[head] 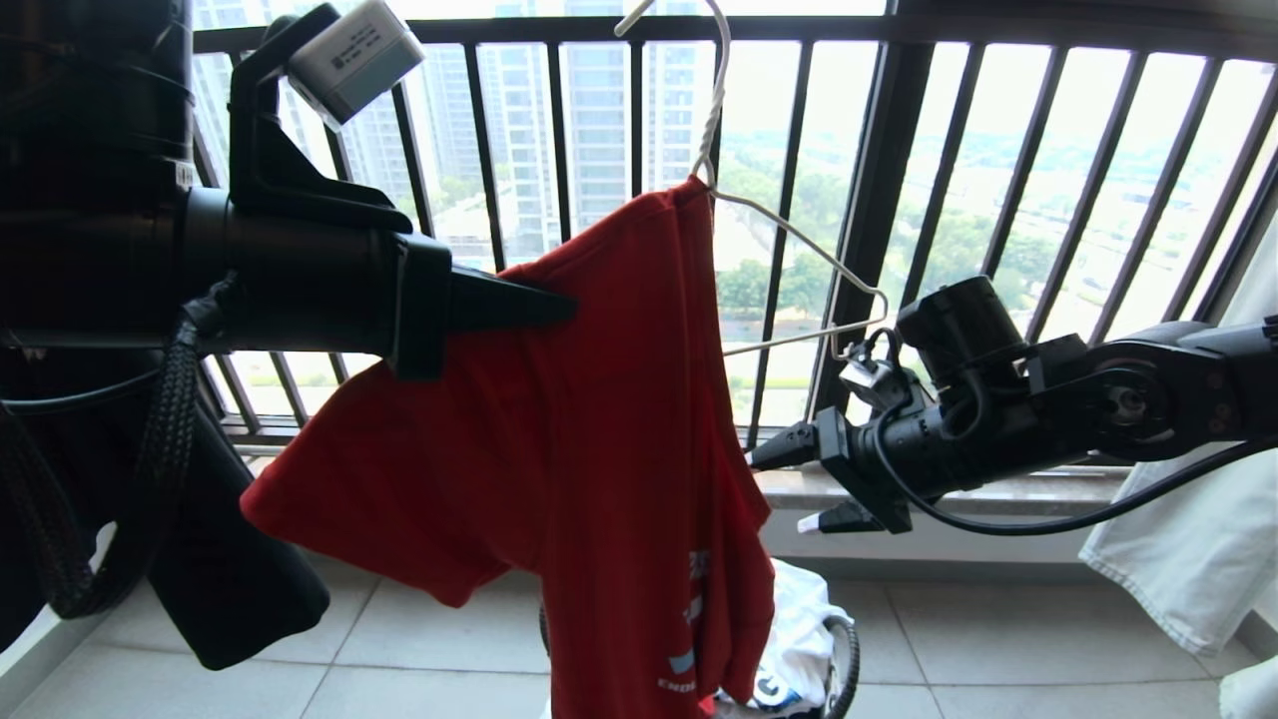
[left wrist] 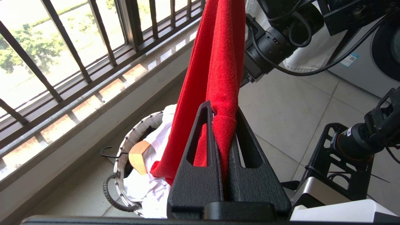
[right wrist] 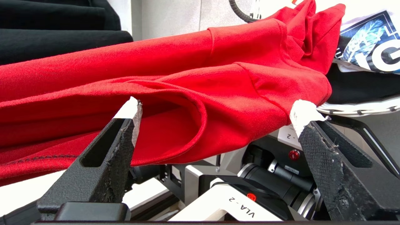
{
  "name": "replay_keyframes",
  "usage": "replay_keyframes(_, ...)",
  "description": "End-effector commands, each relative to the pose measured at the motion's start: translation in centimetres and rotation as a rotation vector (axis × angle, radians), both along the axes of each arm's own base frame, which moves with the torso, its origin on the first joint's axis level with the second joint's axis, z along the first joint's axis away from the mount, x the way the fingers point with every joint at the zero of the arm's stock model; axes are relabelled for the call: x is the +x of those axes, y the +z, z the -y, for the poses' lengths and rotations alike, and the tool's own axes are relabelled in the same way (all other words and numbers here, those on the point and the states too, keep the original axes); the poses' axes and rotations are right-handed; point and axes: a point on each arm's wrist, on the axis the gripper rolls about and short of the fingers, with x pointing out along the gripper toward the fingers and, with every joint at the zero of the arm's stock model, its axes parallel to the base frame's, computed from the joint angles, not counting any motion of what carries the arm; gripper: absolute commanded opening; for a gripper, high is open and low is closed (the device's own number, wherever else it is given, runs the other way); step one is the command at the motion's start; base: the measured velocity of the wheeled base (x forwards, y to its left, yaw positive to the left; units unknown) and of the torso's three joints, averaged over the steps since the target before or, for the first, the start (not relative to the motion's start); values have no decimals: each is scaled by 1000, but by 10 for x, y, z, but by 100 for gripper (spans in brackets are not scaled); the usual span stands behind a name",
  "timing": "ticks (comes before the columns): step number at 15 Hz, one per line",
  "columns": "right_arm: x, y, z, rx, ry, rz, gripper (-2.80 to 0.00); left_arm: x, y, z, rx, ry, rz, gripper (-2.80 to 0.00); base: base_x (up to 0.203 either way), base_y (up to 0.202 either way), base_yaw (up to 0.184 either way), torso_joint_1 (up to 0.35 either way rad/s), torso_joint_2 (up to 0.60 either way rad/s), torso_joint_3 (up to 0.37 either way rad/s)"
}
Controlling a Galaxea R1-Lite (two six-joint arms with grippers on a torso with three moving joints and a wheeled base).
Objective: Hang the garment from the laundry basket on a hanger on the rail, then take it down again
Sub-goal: Hang the clothes on the clothes rack
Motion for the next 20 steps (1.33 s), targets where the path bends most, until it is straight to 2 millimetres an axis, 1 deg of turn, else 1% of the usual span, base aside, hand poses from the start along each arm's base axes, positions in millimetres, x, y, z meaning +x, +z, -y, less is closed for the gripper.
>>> replay_keyframes(1,-9,9,2,0,13,8,0,6,-5,4,10,-3,-18,-280,0,0,0,0,0,0)
replay_keyframes(6,-16,6,-8,-30,79,-3,0,8,-3,4,-11,2,10,-280,0,0,0,0,0,0)
replay_keyframes(15,-3,-9,-15,-43,80,-38,0,5,2,2,-32,7,24,-280,0,0,0,0,0,0)
replay_keyframes(20,-3,-7,-14,-45,71,-32,0,2,11,-1,-118,31,37,-280,0,0,0,0,0,0)
